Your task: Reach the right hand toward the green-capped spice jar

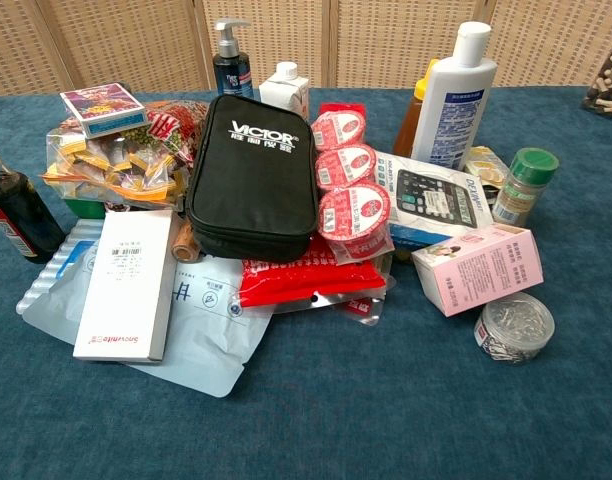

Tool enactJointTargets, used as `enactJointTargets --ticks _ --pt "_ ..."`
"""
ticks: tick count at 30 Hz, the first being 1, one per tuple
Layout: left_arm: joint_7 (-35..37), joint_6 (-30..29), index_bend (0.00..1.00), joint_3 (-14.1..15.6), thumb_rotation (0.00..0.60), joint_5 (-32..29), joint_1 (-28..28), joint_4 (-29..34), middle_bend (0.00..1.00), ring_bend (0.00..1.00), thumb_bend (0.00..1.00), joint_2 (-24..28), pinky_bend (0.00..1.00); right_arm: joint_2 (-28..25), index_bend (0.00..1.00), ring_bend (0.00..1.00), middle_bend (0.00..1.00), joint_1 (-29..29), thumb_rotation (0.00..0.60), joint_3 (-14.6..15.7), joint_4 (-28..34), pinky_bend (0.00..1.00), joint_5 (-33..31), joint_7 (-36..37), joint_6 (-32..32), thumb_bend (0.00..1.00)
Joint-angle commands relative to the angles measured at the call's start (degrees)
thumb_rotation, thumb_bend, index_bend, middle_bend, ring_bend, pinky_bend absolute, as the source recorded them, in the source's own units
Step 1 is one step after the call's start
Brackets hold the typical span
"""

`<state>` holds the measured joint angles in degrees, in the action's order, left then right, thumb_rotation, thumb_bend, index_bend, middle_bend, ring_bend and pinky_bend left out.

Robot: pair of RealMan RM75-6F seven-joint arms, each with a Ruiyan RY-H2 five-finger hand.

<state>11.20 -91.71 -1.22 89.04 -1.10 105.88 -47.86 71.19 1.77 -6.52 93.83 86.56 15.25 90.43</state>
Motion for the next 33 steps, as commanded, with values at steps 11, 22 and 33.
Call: enactJointTargets --ticks 11,22,33 --pt "0.98 0.37 0.0 -0.38 0.6 -0.92 0.21 -0.13 0.0 0.0 0.0 0.24 0.0 0.65 0.22 0.03 0.15 0.76 0.6 -0.14 -1.17 0.02 -0.93 1.34 -1.77 0.02" --pt "0.36 1.78 0.0 -0.72 0.6 -2.25 0.89 0.06 0.0 0.0 0.0 0.11 0.0 5.55 0.22 0.03 0.15 7.66 0.6 -3.22 -6.65 0.02 -3.73 6.74 -10.96 0.01" --pt "-1.83 3.18 0.0 -1.33 0.6 -4.31 1.61 0.23 0.0 0.0 0.0 -0.6 0.0 9.73 0.21 0.03 0.13 14.12 0.6 -6.42 -9.71 0.02 -8.65 17.61 -21.32 0.01"
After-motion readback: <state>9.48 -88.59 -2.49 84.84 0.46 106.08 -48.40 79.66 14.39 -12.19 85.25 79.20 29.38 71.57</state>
